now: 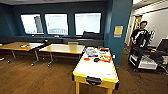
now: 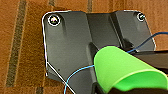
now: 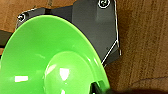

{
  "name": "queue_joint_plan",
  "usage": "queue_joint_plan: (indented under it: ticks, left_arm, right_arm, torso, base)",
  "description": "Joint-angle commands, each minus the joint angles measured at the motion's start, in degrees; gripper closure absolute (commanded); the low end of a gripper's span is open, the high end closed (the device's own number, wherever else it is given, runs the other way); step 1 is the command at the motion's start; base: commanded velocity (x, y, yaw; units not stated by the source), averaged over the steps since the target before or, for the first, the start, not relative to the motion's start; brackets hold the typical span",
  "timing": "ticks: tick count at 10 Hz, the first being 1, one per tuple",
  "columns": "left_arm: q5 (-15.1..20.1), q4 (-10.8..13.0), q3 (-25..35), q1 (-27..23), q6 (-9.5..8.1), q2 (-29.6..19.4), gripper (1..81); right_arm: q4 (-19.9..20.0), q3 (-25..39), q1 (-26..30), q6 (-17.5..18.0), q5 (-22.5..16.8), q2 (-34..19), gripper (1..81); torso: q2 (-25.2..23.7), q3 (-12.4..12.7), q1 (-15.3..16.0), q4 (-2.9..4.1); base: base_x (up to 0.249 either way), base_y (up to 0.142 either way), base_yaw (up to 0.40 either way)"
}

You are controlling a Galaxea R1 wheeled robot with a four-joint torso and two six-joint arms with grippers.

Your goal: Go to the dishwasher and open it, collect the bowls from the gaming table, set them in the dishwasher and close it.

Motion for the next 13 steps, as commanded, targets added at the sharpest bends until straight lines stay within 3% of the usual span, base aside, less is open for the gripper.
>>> queue_joint_plan:
  ticks: [1, 13]
  left_arm:
    - [3.3, 0.5, -0.1, -2.5, 0.53, -0.3, 81.1]
    - [3.1, -0.1, -3.7, -2.6, 0.35, 1.9, 81.1]
  right_arm:
    - [-0.3, -1.1, 2.2, -0.1, -3.0, -1.1, 81.1]
    - [-0.4, -1.1, 2.1, -0.2, -3.0, -0.4, 81.1]
  torso:
    - [0.0, 0.0, 0.1, 0.0]
    - [0.0, 0.0, 0.1, 0.0]
  base:
    - [-0.125, 0.0, 0.0]
    - [-0.018, 0.0, 0.0]
